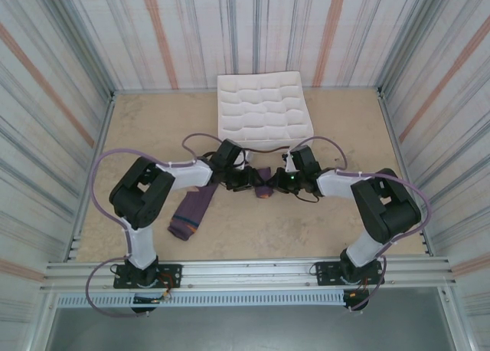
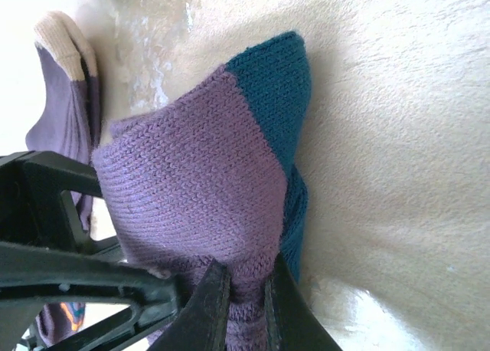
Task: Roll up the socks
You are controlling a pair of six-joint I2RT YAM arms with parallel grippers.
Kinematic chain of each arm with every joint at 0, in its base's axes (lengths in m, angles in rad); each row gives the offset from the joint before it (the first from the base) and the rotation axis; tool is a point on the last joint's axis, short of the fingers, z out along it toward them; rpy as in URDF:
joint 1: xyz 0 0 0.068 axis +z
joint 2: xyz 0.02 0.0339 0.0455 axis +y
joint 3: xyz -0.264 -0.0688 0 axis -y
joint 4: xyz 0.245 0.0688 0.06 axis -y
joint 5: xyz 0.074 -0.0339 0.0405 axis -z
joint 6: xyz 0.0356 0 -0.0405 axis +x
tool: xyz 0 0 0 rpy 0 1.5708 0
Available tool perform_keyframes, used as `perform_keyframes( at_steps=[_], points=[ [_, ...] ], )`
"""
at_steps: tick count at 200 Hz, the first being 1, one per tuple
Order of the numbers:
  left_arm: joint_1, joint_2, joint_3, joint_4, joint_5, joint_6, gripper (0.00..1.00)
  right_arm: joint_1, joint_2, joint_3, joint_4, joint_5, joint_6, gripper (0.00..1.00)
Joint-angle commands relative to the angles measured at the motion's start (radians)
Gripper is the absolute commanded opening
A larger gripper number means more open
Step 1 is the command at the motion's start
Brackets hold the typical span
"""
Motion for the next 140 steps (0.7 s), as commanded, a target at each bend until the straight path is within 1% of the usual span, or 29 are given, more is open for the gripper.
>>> perform_keyframes(
  at_steps=[1,36,41,72,82,84,86,95,112,140],
  points=[
    [0.018,-0.104,-0.043,0.059,0.049,0.005,0.59,0.01,-0.04,0.005,-0.12,0.014,-0.051,0.0],
    [0.076,-0.205,-0.088,0.125,0.138,0.006,0.64,0.01,-0.138,0.034,-0.165,-0.002,-0.09,0.0],
    [0.084,-0.22,-0.089,0.127,0.148,0.009,0.67,0.01,-0.156,0.042,-0.174,0.001,-0.095,0.0],
    [0.129,-0.297,-0.057,0.11,0.219,0.05,0.73,0.012,-0.248,0.076,-0.21,0.007,-0.118,0.0],
    [0.138,-0.306,-0.027,0.08,0.236,0.072,0.77,0.013,-0.281,0.083,-0.207,0.009,-0.125,0.0],
    [0.14,-0.307,-0.019,0.074,0.242,0.074,0.82,0.014,-0.287,0.084,-0.207,0.01,-0.126,0.0],
    [0.141,-0.307,-0.014,0.069,0.246,0.078,0.85,0.014,-0.294,0.086,-0.206,0.01,-0.127,0.0],
    [0.146,-0.307,0.009,0.052,0.269,0.085,0.89,0.015,-0.323,0.093,-0.204,0.017,-0.132,0.0],
    [0.152,-0.312,0.029,0.067,0.309,0.08,0.9,0.023,-0.372,0.111,-0.204,0.046,-0.139,0.0],
    [0.154,-0.328,0.026,0.123,0.317,0.061,0.9,0.032,-0.409,0.159,-0.22,0.056,-0.164,0.0]
  ],
)
